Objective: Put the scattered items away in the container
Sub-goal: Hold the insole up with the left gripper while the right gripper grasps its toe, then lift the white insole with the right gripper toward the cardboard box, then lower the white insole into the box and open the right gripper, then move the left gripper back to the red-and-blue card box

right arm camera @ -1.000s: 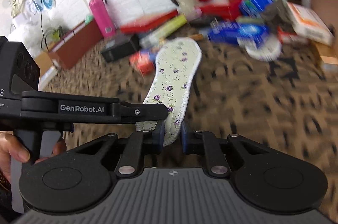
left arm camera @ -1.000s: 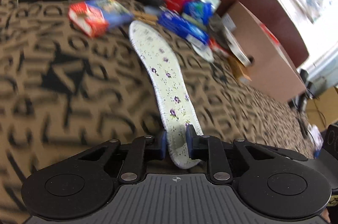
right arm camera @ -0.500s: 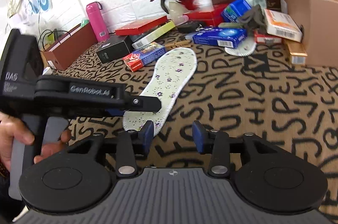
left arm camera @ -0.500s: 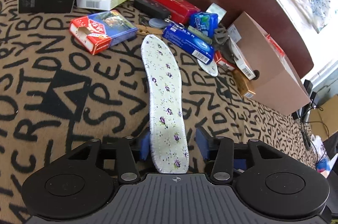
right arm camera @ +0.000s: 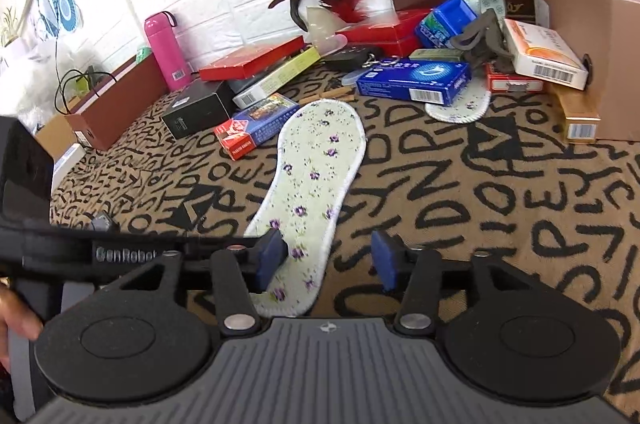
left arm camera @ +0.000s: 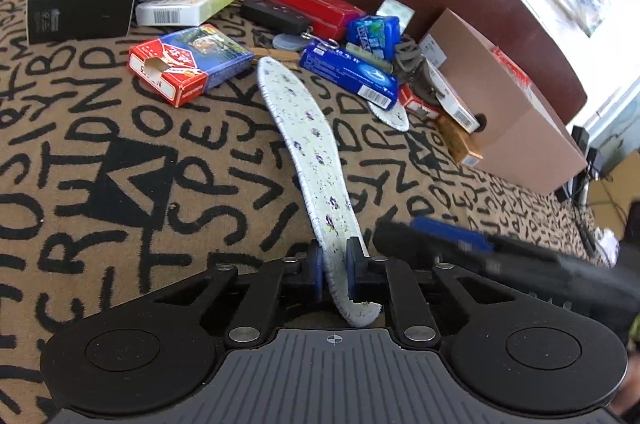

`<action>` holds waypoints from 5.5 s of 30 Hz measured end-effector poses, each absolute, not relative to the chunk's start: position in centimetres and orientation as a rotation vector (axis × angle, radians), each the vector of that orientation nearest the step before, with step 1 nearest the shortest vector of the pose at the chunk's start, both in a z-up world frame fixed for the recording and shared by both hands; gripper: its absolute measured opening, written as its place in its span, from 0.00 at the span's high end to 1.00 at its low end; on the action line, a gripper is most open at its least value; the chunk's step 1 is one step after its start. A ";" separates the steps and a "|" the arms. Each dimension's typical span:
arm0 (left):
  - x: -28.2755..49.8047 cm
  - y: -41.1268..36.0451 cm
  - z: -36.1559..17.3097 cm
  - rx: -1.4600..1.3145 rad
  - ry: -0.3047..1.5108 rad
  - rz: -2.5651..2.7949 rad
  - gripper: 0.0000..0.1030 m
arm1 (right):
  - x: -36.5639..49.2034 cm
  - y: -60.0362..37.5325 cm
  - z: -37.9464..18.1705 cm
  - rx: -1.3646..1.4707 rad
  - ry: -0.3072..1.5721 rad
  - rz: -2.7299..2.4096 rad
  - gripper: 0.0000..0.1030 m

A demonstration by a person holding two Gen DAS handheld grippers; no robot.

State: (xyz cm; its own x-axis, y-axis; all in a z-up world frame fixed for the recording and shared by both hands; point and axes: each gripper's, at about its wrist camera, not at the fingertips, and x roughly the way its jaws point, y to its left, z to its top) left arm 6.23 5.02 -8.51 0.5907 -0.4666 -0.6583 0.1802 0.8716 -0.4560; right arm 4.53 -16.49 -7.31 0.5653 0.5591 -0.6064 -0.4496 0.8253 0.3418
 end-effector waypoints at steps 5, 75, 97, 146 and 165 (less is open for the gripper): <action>5.3 4.9 -8.2 -0.301 0.846 -0.394 0.94 | 5.9 -16.4 -7.3 0.262 0.806 0.610 0.37; 16.4 -6.5 -8.7 -0.255 0.819 -0.540 0.27 | 12.0 -27.2 -6.9 0.449 0.759 0.327 0.51; 13.2 -7.7 -3.0 -0.221 0.684 -0.667 0.88 | 9.4 -27.1 -3.2 0.388 0.605 0.357 0.81; 20.2 -22.7 2.7 -0.186 0.472 -0.700 0.00 | 15.2 -42.9 0.0 0.374 0.345 -0.089 0.05; 7.2 -8.1 -2.4 -0.247 0.550 -0.507 0.00 | 5.2 -33.1 -0.5 0.399 0.412 0.187 0.01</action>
State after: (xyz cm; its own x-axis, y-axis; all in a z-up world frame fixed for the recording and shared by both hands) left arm 7.22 -8.07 -2.44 0.7346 -0.5206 -0.4350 0.3915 0.8490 -0.3549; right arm 5.23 -33.06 -0.51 0.9006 0.2558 -0.3515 -0.0964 0.9059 0.4123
